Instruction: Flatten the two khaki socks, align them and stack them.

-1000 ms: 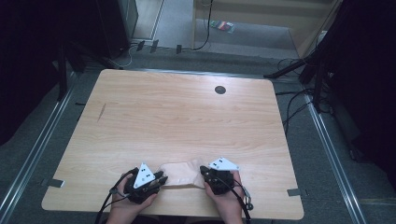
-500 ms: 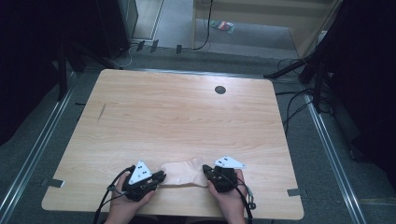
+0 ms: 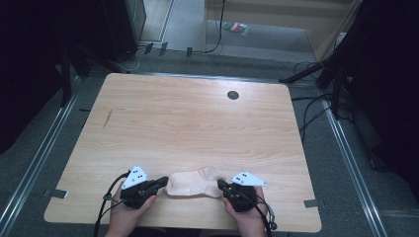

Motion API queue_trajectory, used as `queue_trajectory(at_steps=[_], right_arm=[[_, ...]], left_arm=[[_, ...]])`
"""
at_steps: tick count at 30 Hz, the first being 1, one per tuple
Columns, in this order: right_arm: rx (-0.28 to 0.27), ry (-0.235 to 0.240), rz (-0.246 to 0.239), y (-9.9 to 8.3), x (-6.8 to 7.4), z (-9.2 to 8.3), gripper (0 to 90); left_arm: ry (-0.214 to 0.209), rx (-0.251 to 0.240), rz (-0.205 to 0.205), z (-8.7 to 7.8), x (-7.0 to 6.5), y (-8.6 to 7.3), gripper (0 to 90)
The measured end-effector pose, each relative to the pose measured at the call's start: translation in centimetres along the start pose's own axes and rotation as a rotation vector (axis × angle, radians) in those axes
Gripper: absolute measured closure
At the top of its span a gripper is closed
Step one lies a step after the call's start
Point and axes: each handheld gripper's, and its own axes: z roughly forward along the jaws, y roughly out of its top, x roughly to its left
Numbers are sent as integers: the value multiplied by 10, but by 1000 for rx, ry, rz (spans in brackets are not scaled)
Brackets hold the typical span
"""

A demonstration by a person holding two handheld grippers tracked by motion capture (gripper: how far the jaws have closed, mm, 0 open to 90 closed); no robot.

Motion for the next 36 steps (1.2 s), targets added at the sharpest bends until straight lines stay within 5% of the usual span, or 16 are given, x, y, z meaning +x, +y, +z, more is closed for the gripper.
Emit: queue_trajectory(at_steps=[3, 8, 13, 17, 20, 24, 36], right_arm=[[-41, 1, 15, 1, -9, -8, 849], [-114, -59, 15, 3, -25, -16, 390], [-122, -110, 17, 4, -39, -17, 110], [-129, -137, 48, 4, -53, -19, 108], [-137, -146, 66, 4, -59, -22, 108], [-135, -192, 69, 1, -72, -25, 129], [-133, -224, 122, -3, -111, -36, 128]], left_arm=[[3, -12, -2, -6, 6, 0, 900], [25, -48, -17, -15, 17, -2, 896], [93, -92, -83, -23, 33, -2, 485], [130, -110, -119, -31, 48, -1, 223], [149, -117, -138, -36, 58, -2, 156], [192, -122, -155, -41, 72, -3, 130], [258, -122, -180, -55, 97, -9, 110]])
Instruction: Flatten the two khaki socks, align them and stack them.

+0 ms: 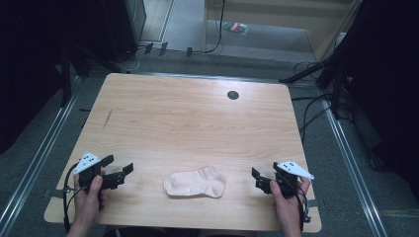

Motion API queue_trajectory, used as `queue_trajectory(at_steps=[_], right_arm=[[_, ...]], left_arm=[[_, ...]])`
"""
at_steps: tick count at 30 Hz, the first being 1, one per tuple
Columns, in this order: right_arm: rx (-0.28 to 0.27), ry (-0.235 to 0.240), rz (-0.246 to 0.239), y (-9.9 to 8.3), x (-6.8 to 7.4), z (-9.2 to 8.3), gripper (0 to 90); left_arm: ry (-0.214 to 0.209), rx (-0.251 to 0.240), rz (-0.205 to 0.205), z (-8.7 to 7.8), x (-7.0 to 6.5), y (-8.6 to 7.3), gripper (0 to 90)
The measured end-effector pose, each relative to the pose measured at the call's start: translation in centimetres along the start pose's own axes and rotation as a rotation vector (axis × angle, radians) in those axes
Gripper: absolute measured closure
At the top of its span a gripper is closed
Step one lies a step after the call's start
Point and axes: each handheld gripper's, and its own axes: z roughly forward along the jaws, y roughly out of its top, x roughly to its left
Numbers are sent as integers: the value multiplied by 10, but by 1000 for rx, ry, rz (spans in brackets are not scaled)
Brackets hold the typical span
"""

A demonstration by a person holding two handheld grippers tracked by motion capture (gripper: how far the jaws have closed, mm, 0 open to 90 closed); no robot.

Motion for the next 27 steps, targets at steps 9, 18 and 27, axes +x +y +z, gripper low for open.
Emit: queue_trajectory(at_steps=[9, 18, 27], right_arm=[[-3, -56, 68, -4, -37, -11, 129], [-10, -73, 89, -8, -60, -17, 130], [15, -99, 106, -13, -77, -18, 133]], left_arm=[[73, -5, -43, -9, 30, -1, 111], [184, -6, 39, -23, 52, 0, 115], [216, -38, 0, -33, 76, -2, 125]])
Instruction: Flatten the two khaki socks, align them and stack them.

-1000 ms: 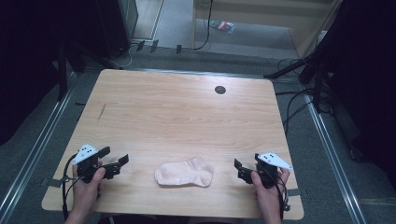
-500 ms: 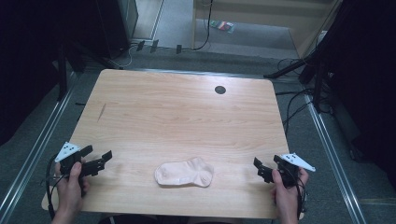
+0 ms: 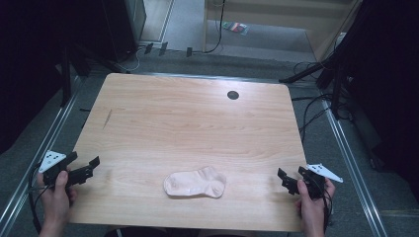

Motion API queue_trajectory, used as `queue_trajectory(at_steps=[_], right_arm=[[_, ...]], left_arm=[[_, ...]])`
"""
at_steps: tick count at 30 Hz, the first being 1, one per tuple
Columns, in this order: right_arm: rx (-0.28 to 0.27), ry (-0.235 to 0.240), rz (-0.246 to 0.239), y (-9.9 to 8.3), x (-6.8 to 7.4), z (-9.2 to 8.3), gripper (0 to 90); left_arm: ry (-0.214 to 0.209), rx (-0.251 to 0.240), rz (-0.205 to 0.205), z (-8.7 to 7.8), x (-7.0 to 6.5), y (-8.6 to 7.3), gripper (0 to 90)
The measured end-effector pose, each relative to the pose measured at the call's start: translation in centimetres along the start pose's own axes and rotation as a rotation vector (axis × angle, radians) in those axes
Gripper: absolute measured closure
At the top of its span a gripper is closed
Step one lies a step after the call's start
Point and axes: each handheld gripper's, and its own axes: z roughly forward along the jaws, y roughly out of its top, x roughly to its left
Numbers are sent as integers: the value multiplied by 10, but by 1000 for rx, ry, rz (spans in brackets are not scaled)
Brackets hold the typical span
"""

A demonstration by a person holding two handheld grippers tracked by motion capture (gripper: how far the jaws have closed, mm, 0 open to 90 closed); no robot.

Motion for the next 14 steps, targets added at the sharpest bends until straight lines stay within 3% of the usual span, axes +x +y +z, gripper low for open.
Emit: queue_trajectory(at_steps=[14], right_arm=[[4, -2, -10, -1, 0, 1, 133]], left_arm=[[0, 32, 5, 8, -2, -2, 130]])
